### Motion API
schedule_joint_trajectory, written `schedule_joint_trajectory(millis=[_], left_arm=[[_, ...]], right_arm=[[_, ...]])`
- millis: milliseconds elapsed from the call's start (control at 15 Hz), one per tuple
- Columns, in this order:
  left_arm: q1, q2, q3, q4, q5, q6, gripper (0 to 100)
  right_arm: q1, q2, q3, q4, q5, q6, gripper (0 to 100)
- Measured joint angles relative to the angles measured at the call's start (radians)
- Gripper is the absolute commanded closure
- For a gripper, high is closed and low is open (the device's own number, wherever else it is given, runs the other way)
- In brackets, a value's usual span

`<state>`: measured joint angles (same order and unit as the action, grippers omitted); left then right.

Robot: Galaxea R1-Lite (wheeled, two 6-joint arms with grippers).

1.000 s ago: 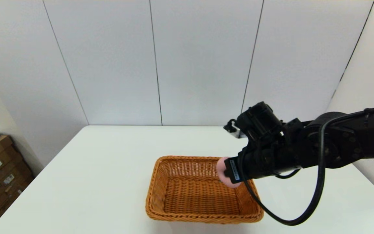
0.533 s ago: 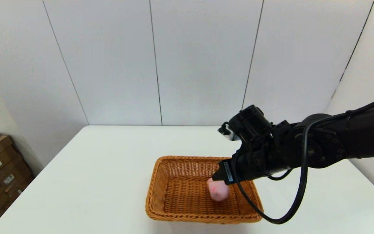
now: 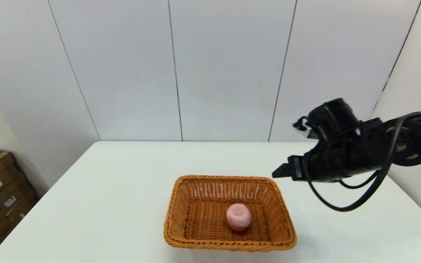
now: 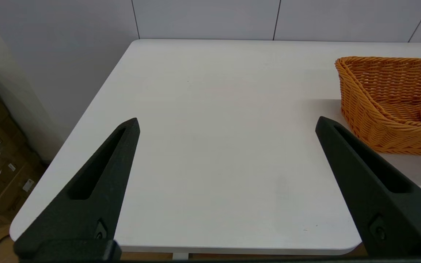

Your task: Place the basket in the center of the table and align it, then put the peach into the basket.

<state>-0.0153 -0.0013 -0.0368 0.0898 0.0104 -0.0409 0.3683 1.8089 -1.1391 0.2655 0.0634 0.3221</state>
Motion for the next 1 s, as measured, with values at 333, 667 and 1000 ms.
schedule_joint_trajectory(millis=[333,667,1000], left_arm=[[0.0,0.0,0.0,0.0,0.0,0.0,0],[0.0,0.0,0.0,0.0,0.0,0.0,0],[0.0,0.0,0.0,0.0,0.0,0.0,0]], right_arm=[[-0.374,-0.083,0.058,-0.006,0.057,-0.145,0],[-0.463,-0.136,0.097,0.003,0.075,-0.234,0],[-0.397,-0.29,0.177,0.009,0.134,-0.223,0]])
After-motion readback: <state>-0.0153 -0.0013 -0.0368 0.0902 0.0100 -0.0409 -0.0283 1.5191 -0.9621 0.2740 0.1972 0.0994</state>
